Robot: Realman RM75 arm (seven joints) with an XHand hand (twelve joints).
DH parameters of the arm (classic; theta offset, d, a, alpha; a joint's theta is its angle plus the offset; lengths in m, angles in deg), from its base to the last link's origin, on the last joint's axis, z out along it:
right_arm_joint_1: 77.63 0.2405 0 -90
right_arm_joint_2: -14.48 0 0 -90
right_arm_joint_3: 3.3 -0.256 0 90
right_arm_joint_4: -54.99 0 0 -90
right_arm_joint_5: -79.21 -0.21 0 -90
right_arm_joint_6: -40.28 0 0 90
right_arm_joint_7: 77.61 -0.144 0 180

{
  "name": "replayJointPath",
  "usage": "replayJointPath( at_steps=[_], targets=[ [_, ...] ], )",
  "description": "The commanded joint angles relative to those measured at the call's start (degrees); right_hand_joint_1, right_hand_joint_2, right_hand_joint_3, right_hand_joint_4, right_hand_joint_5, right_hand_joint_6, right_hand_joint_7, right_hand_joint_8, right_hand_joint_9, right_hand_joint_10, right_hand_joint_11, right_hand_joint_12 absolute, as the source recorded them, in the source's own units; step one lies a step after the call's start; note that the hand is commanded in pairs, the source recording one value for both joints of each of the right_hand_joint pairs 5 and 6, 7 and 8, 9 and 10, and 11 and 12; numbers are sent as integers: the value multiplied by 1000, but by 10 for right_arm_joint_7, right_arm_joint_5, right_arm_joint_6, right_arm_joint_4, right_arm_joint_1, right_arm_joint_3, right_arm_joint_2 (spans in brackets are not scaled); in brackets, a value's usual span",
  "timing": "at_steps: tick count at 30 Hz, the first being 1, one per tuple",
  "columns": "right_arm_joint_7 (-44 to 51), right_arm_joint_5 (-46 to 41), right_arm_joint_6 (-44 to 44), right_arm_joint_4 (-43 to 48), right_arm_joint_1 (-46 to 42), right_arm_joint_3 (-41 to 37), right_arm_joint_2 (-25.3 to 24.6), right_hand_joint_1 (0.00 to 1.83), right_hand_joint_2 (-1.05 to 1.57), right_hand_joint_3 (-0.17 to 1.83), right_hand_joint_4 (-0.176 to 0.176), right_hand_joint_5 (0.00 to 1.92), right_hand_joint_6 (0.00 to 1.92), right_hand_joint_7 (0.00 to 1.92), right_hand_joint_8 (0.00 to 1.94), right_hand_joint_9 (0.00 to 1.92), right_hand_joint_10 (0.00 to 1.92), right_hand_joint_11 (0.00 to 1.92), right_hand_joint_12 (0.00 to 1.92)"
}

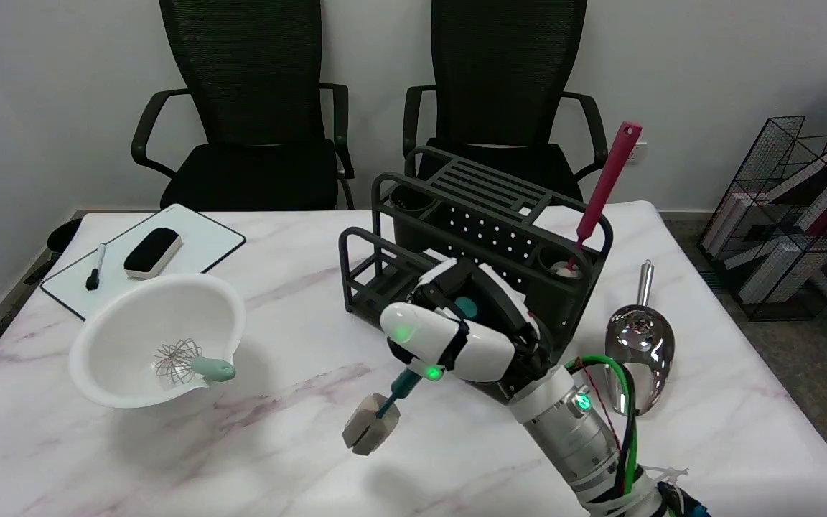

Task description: Place the blue sponge bottle brush into the kitchen storage rack.

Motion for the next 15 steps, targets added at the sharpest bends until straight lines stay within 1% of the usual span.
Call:
replayJointPath(
  at_steps=[1,2,4,7,11,13,15],
  targets=[
    [-90,-1,-114,-52,-13,-15,78,1151,1571,351,0,1920,1920,1920,1920,1920,1920,1920,1920],
    [-89,-7,-121,-52,-16,-25,81,1152,1571,353,0,1920,1920,1920,1920,1920,1920,1920,1920],
    [-90,-9,-108,-52,-18,-48,83,1155,1571,355,0,1920,1920,1920,1920,1920,1920,1920,1920],
    [-94,-14,-56,-48,-2,-78,80,1156,1571,353,0,1920,1920,1920,1920,1920,1920,1920,1920],
    [-124,-18,-19,-44,43,-92,85,1160,1571,321,0,1920,1920,1920,1920,1920,1920,1920,1920],
    [-125,-15,4,-29,63,-98,90,1160,1571,317,0,1920,1920,1920,1920,1920,1920,1920,1920],
    [-121,-16,54,8,92,-109,94,1163,1571,310,0,1920,1920,1920,1920,1920,1920,1920,1920]
  ],
)
